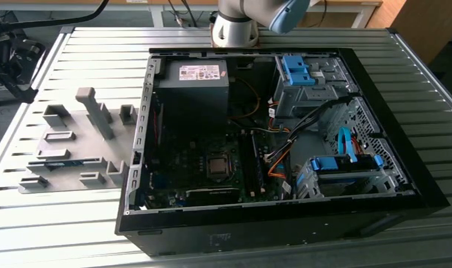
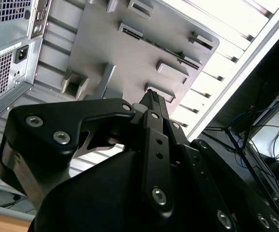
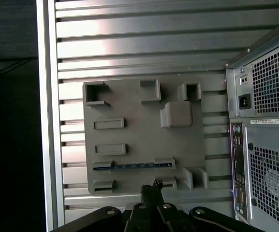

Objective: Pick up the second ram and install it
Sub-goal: 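Pick up the second ram and move it above second insertion slot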

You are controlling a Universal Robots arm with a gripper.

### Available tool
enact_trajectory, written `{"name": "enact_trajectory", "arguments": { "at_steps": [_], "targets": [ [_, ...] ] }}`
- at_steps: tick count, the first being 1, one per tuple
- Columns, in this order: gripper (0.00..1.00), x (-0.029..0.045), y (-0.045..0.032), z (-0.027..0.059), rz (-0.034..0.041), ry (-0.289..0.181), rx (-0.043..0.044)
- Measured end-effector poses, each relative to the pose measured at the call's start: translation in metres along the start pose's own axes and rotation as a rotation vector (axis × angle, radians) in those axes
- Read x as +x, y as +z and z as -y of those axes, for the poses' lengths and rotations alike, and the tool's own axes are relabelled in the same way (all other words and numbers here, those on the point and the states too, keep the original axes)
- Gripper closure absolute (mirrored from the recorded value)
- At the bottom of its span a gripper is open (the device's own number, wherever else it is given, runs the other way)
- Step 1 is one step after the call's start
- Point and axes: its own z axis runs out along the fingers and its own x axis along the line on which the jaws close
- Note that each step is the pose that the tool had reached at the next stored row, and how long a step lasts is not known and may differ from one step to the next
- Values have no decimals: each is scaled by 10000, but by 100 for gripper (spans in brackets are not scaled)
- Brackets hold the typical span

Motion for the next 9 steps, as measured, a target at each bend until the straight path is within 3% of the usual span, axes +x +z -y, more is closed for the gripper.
{"name": "enact_trajectory", "arguments": {
  "at_steps": [9],
  "targets": [
    [89,2,1,1,-7,-161,3]
  ]
}}
